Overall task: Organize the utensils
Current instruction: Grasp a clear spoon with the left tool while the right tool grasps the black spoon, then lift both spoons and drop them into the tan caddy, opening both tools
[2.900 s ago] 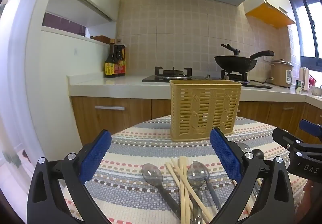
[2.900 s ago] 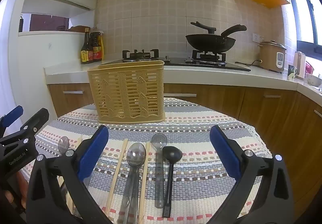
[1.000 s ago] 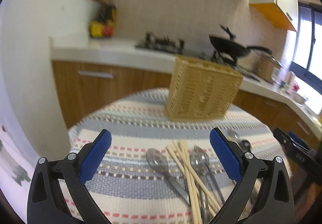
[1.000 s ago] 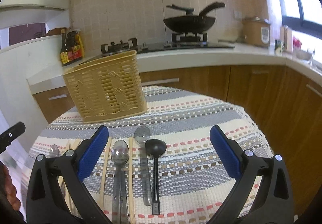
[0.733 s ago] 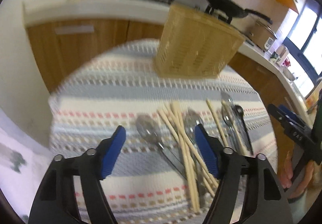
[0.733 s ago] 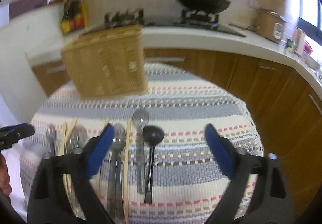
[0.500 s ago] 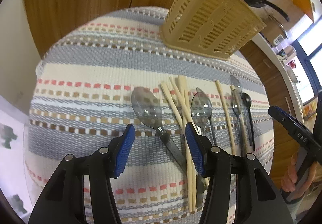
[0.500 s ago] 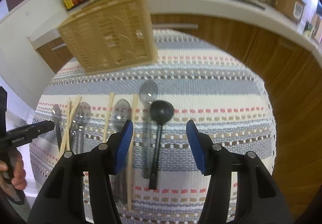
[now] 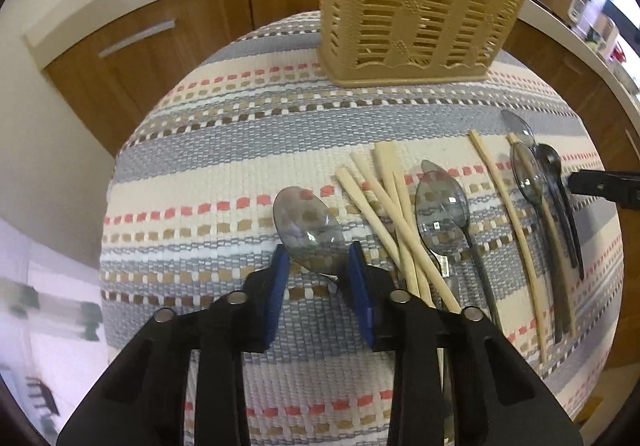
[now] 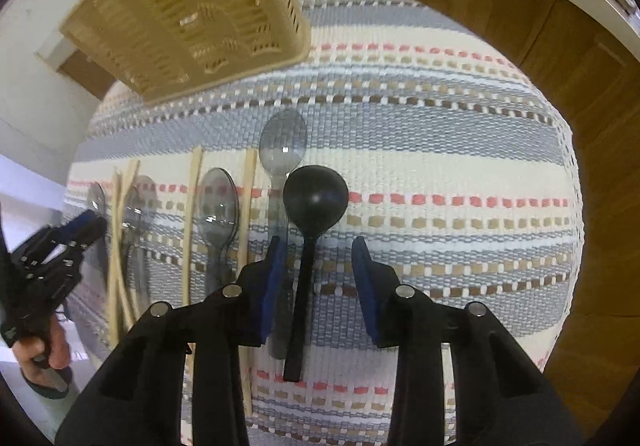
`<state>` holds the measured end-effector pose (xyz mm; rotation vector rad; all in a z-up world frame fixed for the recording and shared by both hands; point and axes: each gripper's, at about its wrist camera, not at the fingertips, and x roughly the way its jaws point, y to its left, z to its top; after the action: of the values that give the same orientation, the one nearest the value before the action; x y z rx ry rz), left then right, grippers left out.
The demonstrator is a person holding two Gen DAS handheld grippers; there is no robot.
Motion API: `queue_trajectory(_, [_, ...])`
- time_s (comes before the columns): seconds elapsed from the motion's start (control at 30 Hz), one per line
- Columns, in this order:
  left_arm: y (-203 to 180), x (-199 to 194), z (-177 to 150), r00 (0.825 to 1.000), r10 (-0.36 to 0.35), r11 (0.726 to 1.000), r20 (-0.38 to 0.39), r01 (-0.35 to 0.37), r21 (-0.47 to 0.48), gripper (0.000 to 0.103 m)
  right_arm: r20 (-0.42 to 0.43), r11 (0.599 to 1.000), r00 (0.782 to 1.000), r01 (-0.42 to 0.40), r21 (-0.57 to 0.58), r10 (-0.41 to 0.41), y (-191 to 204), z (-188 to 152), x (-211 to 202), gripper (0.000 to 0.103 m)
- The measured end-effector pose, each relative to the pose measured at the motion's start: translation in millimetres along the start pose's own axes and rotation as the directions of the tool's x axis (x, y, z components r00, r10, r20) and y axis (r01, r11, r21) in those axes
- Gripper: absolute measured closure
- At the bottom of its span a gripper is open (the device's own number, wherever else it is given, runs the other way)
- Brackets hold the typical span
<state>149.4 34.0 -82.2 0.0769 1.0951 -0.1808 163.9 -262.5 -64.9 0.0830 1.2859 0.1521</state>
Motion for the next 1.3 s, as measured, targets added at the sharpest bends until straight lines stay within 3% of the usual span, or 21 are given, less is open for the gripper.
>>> queue_trajectory(0.07, [-2.8,1.8,3.7,1.000,-0.011,0.999,-0.003,0.011,0.035,0.083,-0.026,1.000,1.000,0.015,-0.010,-0.015,4.9,3.4,6.4,0.078])
queue_trajectory(0.23, [-0.2,3.7,9.5,0.997,-0.074,0.986,-0.026,0.077,0.149,0.085,-0.049,0.995,0.996,0.077,-0.058,-0.080,19.6,7.9,11.9,0.086])
queue_trajectory(0.33, [2.6,3.6,11.4,0.996,-0.070,0.982,-0.049,0.077,0.172,0.082,-0.057,0.992,0.993,0.096,-0.082,-0.101,25.6,9.1,13.9,0.088])
queue_trajectory(0.47, [1.2,2.1,7.0,0.995,-0.031,0.981,-0.094,0.049,0.189,0.070,-0.079,0.989,0.990,0.104,-0.107,-0.113,30.6,12.7,14.0,0.088])
queue_trajectory(0.53, [-4.9,0.1,5.2,0.994,-0.001,0.980,-0.109,0.023,0.200,0.070,-0.084,0.985,0.988,0.123,-0.121,-0.133,34.8,22.7,24.2,0.096])
queue_trajectory(0.6, [-9.2,-0.2,6.3,0.992,0.008,0.979,-0.122,0.017,0.202,0.076,-0.085,0.986,0.988,0.114,-0.120,-0.125,35.5,25.1,23.3,0.098])
queue_trajectory(0.63, [-13.6,0.0,4.8,0.992,-0.002,0.978,-0.126,0.028,0.205,0.085,-0.080,0.986,0.989,0.117,-0.120,-0.127,35.6,25.5,22.6,0.098])
queue_trajectory(0.67, [-18.7,0.2,4.3,0.993,-0.002,0.978,-0.121,0.027,0.208,0.094,-0.068,0.985,0.989,0.119,-0.123,-0.128,36.0,25.8,21.0,0.098])
queue_trajectory(0.77, [-19.7,-4.4,2.5,0.996,0.005,0.981,-0.084,0.012,0.196,0.093,-0.026,0.992,0.998,0.061,-0.113,-0.065,30.8,18.4,10.6,0.098])
queue_trajectory(0.9, [-13.5,-35.8,5.3,0.995,-0.088,0.988,0.042,0.082,0.132,0.094,0.062,0.992,0.998,0.031,-0.122,-0.024,32.5,21.5,-17.5,0.098])
queue_trajectory(1.0, [-8.9,-69.5,16.1,0.978,-0.138,0.987,0.158,0.122,0.106,0.093,0.147,0.991,0.989,-0.005,-0.135,0.025,38.5,27.5,-47.8,0.098])
queue_trajectory(1.1, [-11.4,-108.3,34.8,0.941,-0.175,0.983,0.288,0.153,0.096,0.093,0.257,0.986,0.964,-0.030,-0.165,0.072,42.5,30.7,-81.6,0.098])
queue_trajectory(1.3, [-21.1,-154.2,83.1,0.860,-0.201,0.980,0.469,0.170,0.106,0.093,0.467,0.975,0.873,-0.040,-0.217,0.140,47.5,50.7,-144.6,0.098])
